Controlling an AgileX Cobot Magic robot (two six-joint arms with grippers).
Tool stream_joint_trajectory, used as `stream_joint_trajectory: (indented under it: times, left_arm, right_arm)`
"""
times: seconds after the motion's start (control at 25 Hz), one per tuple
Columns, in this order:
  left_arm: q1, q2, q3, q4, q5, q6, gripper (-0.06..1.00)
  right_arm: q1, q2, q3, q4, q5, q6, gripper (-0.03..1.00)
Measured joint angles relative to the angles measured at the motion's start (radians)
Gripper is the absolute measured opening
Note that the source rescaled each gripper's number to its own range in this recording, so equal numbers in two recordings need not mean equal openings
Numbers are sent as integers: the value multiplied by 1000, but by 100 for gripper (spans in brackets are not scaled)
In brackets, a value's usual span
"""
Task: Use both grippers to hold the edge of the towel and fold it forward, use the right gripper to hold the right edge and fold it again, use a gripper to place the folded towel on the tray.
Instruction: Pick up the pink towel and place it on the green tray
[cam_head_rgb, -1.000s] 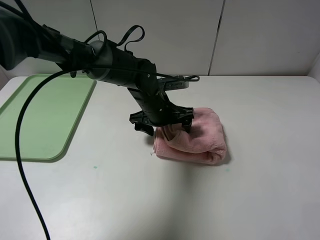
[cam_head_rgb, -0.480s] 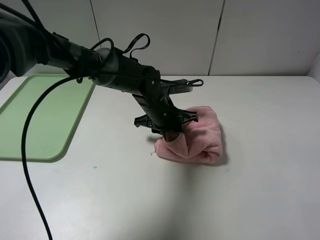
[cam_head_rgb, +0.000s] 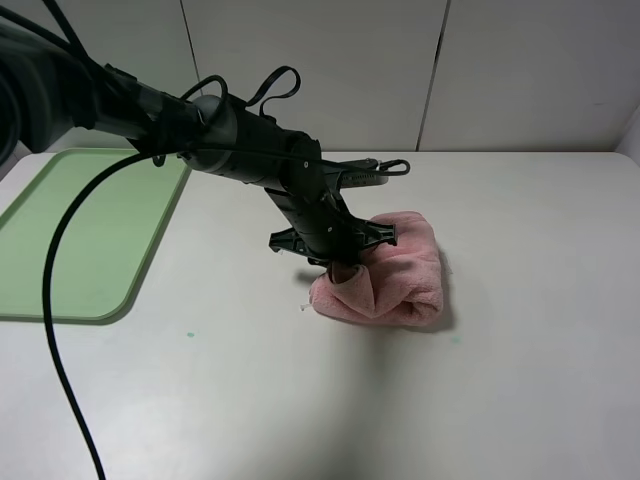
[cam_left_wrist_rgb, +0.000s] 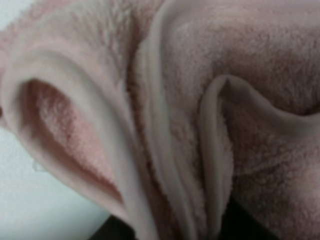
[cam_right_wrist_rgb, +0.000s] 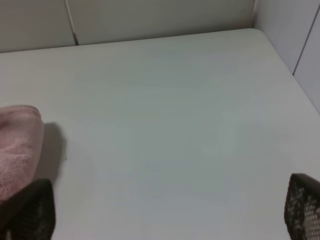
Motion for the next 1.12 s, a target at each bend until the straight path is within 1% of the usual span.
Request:
stream_joint_trajectory:
  times: [0.08, 0.2, 0.44, 0.68, 0.84, 0.96, 1.12]
  left_arm:
    - [0, -3, 0, 0, 3, 1, 20]
    - [5, -11, 0, 22, 15, 1, 20]
    - [38, -50, 1, 85, 99, 0, 20]
    - [89, -107, 5, 193, 187, 0, 20]
    - [125, -149, 6, 244, 243, 1, 20]
    - [158, -198, 37, 261, 246, 1, 20]
    - [194, -252, 95, 263, 233, 1, 20]
  right_arm:
    - [0, 0, 0, 0, 0, 0, 100]
    - [0, 0, 0, 0, 1, 0, 100]
    - [0, 0, 0, 0, 1, 0, 100]
    - [0, 0, 0, 0, 1, 0, 100]
    - [0, 0, 0, 0, 1, 0, 100]
    - [0, 0, 0, 1, 1, 0, 100]
    - [0, 0, 0, 1, 0, 0, 100]
